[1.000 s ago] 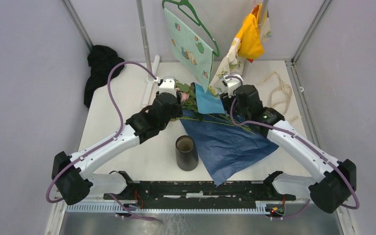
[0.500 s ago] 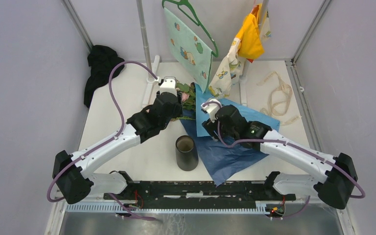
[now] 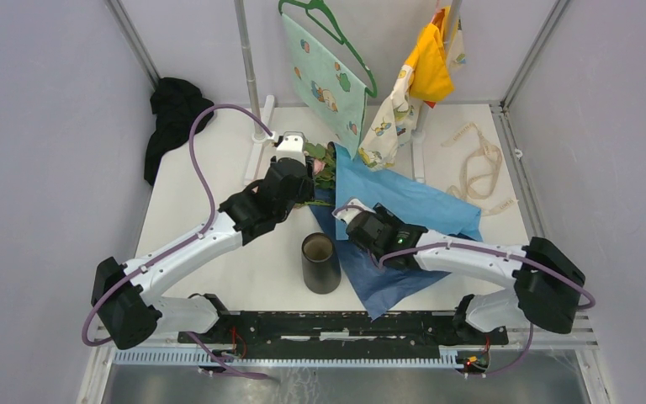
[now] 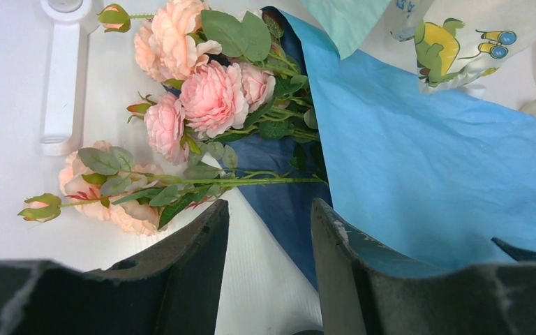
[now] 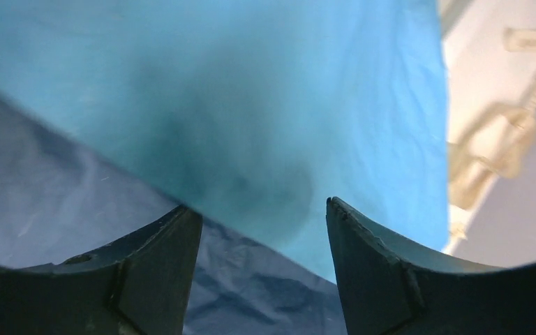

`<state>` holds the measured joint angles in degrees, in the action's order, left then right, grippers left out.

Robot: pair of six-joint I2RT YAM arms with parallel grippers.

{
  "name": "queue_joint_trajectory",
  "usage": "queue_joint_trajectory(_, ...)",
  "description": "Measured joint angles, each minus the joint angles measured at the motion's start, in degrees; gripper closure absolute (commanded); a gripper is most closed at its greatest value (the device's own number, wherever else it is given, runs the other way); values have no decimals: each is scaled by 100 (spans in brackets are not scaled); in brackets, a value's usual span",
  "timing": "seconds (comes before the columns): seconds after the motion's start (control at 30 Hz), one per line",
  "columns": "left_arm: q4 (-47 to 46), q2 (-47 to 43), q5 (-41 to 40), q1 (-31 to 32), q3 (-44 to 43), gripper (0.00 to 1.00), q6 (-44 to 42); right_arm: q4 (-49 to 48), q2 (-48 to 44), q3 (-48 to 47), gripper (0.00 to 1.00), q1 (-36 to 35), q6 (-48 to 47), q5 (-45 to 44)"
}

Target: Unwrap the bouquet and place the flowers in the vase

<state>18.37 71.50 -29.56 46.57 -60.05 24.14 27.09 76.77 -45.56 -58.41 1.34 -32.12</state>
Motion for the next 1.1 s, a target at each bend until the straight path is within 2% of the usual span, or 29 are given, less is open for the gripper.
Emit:
queue_joint_trajectory(0.1,0,0,17,2,0,46,2,-50,398,-107,33,0,-22,-699)
queue_joint_trajectory(0.17,0,0,20,0,0,46,2,-87,654,-203,44,0,-55,-1113)
queue_joint_trajectory(0.23,-2,0,22,0,0,46,2,-90,925,-376,62,2,-155,-1532)
queue_joint_trajectory(0.3,-2,0,28,0,0,47,2,-101,1156,-625,92,24,-282,-1893)
queue_joint_trajectory(0.37,-2,0,68,0,0,47,2,-140,1231,-866,99,85,-409,-2085)
queue_joint_trajectory(0.5,-4,0,151,2,0,47,0,-313,1226,-1379,100,507,-557,-2234)
queue_joint_trajectory(0.73,-55,11,299,2,0,47,2,-446,1381,-2339,100,2214,-595,-1928)
queue_joint_trajectory(0.83,-81,44,341,0,0,47,2,-518,1947,-2885,100,2785,-592,-1762)
queue_joint_trajectory(1.1,-90,68,415,0,0,48,0,-339,3871,-4011,100,3628,-560,-1147)
